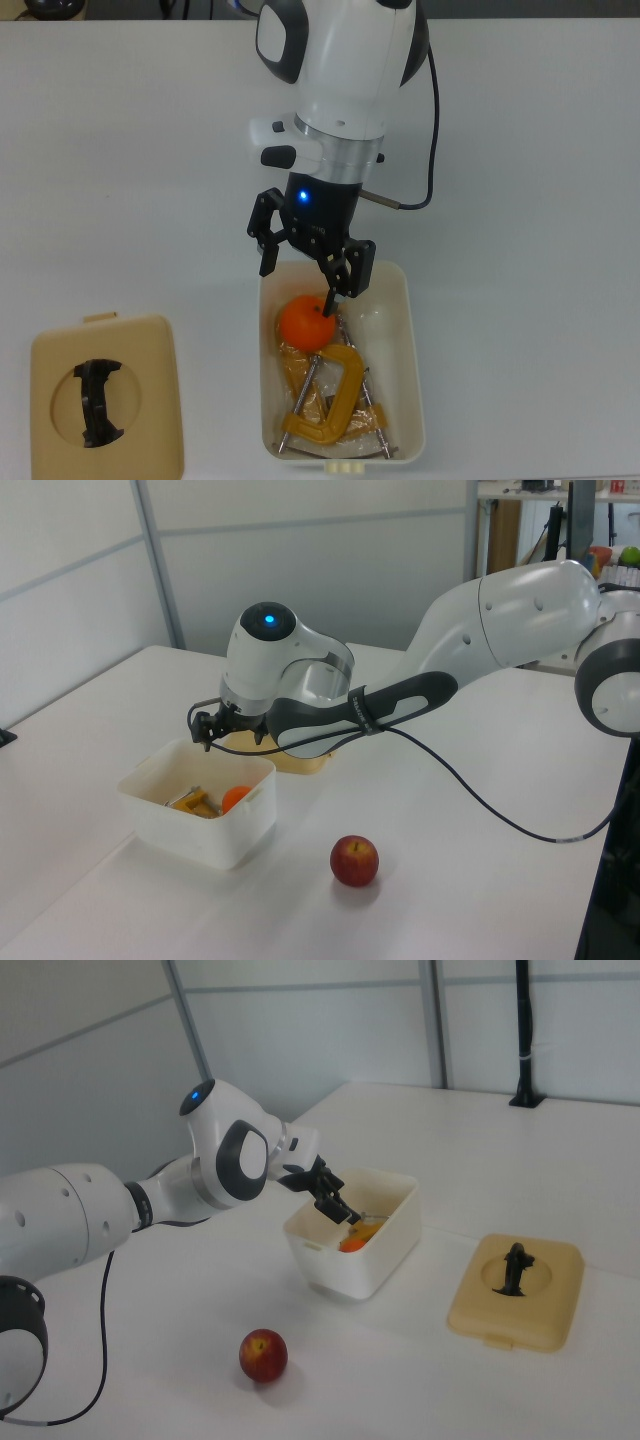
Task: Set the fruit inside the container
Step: 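Move the gripper to the red apple and grasp it, then lift the apple, carry it into the white container and release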
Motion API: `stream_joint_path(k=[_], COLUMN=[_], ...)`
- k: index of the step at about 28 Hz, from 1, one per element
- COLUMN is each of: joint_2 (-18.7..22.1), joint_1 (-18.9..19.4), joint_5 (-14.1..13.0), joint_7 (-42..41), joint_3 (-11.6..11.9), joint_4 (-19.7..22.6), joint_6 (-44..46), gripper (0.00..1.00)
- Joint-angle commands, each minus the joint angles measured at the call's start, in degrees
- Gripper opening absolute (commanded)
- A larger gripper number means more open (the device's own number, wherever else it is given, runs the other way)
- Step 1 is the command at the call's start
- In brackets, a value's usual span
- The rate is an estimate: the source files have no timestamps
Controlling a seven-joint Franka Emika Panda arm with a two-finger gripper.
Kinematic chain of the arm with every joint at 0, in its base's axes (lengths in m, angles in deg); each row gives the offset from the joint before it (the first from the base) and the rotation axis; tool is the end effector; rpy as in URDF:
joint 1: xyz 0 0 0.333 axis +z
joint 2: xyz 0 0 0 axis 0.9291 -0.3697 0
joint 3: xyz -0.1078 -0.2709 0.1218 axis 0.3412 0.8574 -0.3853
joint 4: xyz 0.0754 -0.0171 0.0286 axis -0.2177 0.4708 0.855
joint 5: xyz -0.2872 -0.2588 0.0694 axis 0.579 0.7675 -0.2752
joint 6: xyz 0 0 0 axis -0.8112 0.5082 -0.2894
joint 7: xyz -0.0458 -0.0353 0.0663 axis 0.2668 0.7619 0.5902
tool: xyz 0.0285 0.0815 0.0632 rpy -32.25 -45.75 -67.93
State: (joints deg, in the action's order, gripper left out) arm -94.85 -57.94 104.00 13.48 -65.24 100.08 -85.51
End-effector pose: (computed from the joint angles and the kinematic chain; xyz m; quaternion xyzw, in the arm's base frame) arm 0.7275 0.1048 0.4586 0.8994 -0.3195 0.2983 0.0065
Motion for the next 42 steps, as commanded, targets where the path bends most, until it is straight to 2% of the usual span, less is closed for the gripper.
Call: stream_joint_path(k=[1, 3, 6, 7, 9, 12, 17, 18, 22, 25, 27, 28, 33, 42], joint_2=[3.9, 6.5, 8.6, 9.7, 11.1, 13.8, 16.0, 16.5, 16.8, 16.8, 17.0, 17.0, 16.9, 16.8], joint_1=[0.0, 0.0, 0.0, 0.0, 0.0, -0.3, 0.0, 0.1, 0.3, 0.3, 0.3, 0.6, 1.7, 3.1], joint_5=[-0.1, -4.0, -10.5, -15.0, -18.8, -21.7, -21.8, -21.6, -21.2, -20.7, -20.0, -18.8, -16.0, -12.4], joint_7=[-7.3, -15.5, -25.7, -33.4, -40.3, -48.0, -51.9, -52.7, -53.7, -53.7, -53.7, -53.4, -52.3, -50.5], joint_3=[0.2, 0.1, 0.0, 0.0, 0.0, 0.0, 0.0, 0.0, -0.3, -1.4, -1.6, -2.0, -2.4, -2.4], joint_4=[4.2, 7.2, 8.1, 8.0, 8.0, 8.5, 12.1, 14.0, 17.0, 20.1, 22.1, 24.1, 28.4, 33.3], joint_6=[1.7, 4.1, 10.4, 16.5, 22.4, 30.2, 33.5, 33.3, 32.6, 28.9, 26.8, 24.7, 19.3, 15.4], gripper=[1.00, 1.00, 1.00, 1.00, 1.00, 1.00, 1.00, 1.00, 1.00, 1.00, 1.00, 1.00, 1.00, 1.00])
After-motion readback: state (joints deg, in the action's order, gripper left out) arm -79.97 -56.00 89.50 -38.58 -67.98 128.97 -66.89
